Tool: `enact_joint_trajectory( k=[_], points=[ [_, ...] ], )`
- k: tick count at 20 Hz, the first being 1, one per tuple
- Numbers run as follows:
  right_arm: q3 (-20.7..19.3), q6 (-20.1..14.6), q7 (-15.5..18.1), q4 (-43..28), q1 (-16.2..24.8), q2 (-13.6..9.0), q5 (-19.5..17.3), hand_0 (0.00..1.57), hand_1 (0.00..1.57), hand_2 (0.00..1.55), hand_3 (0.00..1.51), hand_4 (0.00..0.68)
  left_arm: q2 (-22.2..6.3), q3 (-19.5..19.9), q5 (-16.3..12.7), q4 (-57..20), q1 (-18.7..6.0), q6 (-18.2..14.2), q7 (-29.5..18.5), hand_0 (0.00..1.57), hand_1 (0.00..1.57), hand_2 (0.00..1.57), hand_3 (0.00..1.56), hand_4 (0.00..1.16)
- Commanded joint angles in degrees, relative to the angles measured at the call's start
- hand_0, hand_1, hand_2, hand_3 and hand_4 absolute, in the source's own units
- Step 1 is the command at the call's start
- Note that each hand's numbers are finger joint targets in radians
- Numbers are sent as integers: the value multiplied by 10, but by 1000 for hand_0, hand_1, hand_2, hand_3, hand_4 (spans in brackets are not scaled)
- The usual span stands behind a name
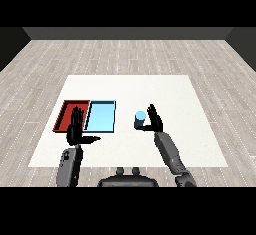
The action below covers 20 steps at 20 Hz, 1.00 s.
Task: Pick the blue can and put it in the blue box
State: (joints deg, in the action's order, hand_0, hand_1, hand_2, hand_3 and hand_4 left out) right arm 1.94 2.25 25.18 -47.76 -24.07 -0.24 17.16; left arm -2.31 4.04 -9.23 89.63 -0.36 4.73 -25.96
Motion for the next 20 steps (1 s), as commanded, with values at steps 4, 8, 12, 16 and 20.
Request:
enact_joint_trajectory(
  k=[4, 8, 12, 16, 20],
  points=[
    [55, -53, 40, 110, -94, 2, 62, 0, 0, 0, 0, 0, 14, -17, 16, 31, 14, -19, 6, 0, 0, 0, 0, 0],
    [48, -18, 5, 55, -54, 2, 47, 0, 0, 0, 0, 0, 12, -16, 10, 13, 8, -8, 0, 0, 0, 0, 0, 0],
    [28, -13, 20, 79, -61, 2, 39, 0, 0, 0, 0, 0, -28, 34, -16, -30, -2, 26, -20, 0, 0, 0, 0, 0],
    [88, -29, 66, 148, -95, 2, 85, 0, 0, 0, 0, 0, -2, 7, -6, 22, 1, -6, 14, 0, 0, 0, 0, 0],
    [131, -38, 98, 186, -110, 2, 117, 0, 0, 0, 0, 0, -5, 1, 2, 29, 7, -4, 22, 0, 0, 0, 0, 0]
  ],
)
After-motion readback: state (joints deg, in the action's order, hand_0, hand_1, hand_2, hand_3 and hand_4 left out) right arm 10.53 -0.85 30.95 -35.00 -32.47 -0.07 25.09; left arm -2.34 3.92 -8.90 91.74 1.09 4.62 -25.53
